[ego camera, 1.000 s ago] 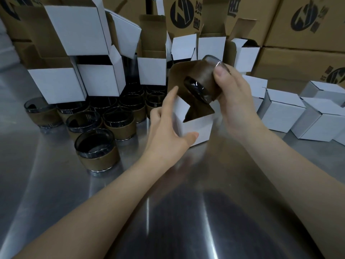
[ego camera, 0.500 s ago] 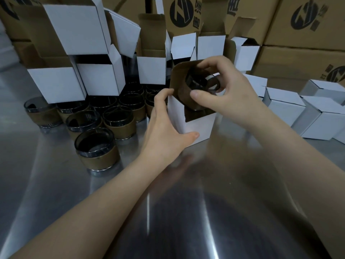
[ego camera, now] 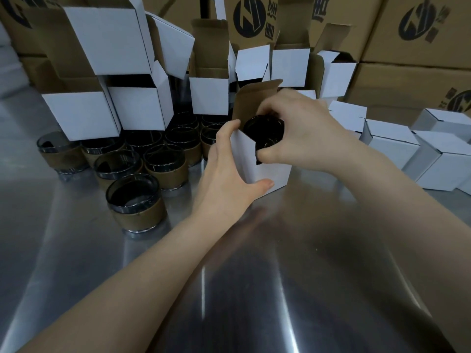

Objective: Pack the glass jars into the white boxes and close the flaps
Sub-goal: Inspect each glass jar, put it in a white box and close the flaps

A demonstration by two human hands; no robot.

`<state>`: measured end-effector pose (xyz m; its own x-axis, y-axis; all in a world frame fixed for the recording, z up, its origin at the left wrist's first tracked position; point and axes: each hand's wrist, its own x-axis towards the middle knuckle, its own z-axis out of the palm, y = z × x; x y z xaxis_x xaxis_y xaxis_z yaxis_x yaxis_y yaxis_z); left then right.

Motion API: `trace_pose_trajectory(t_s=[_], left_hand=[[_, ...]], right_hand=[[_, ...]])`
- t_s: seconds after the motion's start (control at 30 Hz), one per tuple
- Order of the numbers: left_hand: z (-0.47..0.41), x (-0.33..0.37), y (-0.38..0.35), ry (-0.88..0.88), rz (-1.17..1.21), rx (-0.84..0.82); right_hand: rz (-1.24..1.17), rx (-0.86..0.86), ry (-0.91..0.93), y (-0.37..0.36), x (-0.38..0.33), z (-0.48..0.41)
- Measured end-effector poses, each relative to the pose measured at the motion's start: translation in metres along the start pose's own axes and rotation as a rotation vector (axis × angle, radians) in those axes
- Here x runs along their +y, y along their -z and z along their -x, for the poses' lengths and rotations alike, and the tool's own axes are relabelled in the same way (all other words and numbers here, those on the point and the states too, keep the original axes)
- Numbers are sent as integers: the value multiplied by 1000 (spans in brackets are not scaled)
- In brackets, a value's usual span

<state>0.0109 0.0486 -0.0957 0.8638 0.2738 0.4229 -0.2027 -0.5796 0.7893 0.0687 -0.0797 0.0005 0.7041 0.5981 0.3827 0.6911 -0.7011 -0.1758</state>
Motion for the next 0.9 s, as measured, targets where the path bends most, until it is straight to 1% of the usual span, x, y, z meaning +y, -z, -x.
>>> trace_pose_trajectory(t_s=[0.1, 0.2, 0.3, 0.43, 0.6, 0.67, 0.8, 0.9], left_hand=[[-1, -2, 0, -17, 6, 7], [-2, -4, -1, -21, 6, -1], [-2, -5, -2, -11, -3, -7], [-2, -6, -3, -5, -39, -15], [-2, -7, -6, 17, -81, -33], [-2, -7, -6, 16, -68, -40], [0, -6, -5, 4, -55, -73], [2, -3, -7, -6, -56, -85]], right_hand=[[57, -63, -43, 3, -2, -7], [125, -201, -131, 5, -5, -15], [95, -326, -218, 4, -9, -23], [54, -443, -260, -6, -12, -29], [110, -466, -269, -9, -13, -33], [84, -464, -261, -8, -10, -31], [-22, -390, -234, -6, -3, -21], [-32, -387, -203, -2, 0, -16]])
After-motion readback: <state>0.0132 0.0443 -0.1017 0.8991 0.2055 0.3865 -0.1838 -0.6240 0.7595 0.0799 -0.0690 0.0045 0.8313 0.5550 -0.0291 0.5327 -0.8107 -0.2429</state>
